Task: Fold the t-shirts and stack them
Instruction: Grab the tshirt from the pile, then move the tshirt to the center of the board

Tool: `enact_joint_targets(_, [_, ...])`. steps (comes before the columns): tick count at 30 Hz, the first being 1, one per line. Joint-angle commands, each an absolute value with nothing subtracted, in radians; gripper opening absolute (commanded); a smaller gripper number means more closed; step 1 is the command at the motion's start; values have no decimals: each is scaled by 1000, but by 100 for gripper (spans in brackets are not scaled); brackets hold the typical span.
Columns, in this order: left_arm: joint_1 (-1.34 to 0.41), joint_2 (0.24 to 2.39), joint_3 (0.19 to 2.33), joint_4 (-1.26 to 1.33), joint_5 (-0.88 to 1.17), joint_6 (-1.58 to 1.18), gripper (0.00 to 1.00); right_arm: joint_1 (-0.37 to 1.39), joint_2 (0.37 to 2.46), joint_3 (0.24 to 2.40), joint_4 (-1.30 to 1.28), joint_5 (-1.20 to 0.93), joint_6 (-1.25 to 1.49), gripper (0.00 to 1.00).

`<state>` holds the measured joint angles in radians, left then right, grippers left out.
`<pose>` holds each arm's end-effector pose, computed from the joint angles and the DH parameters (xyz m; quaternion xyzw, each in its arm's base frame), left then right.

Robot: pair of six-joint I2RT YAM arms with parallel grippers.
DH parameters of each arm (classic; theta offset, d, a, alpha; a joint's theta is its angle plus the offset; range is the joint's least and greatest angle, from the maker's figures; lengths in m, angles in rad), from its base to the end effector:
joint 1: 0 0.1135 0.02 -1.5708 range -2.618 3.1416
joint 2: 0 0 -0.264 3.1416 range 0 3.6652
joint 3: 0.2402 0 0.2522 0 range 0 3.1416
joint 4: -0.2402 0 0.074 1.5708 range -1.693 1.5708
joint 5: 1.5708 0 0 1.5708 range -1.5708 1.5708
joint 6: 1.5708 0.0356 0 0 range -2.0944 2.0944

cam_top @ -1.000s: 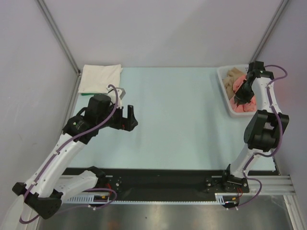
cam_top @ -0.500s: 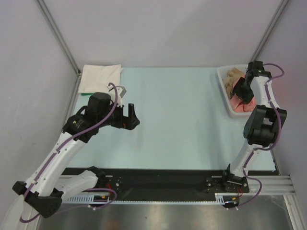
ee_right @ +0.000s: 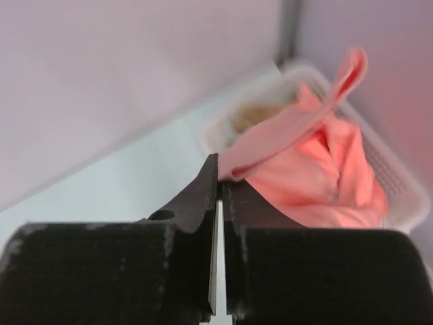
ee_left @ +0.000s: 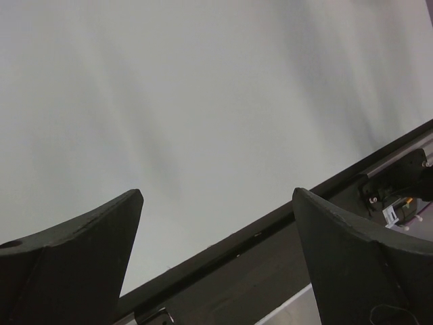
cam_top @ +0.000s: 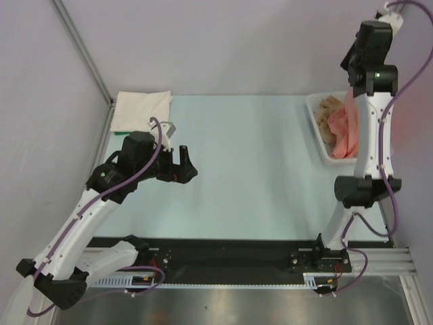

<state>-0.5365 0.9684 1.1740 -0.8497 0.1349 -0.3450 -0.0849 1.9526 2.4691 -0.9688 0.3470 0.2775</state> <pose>0.1569 -0.0989 0.3742 0.1153 0.8856 -0.2448 0.3776 0.3959 -0.0458 0.4847 0.2406 0.8048 -0.0954 0.5342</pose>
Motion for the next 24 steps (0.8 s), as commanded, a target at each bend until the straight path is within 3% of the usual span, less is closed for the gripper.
enact_joint_targets(1, [-541,953,1213,-833,133,-385,100,160,1668,2448,-723,549,85,0])
enact_joint_targets(5, [-541,934,1236,-838,81,-402,100,435,1456,2277,-404,545,-38,0])
enact_joint_targets(12, [-541,856,1279,-864,-61,-445,100,831,1433,2456,-302,448,-6,0])
enact_joint_targets(17, [-540,782,1312,-890,-158,-457,100,873,1427,2390,-396,410,162,0])
enact_joint_targets(24, [-540,726,1299,-969,-114,-477,100,802,1286,1863,-509,354,428,4])
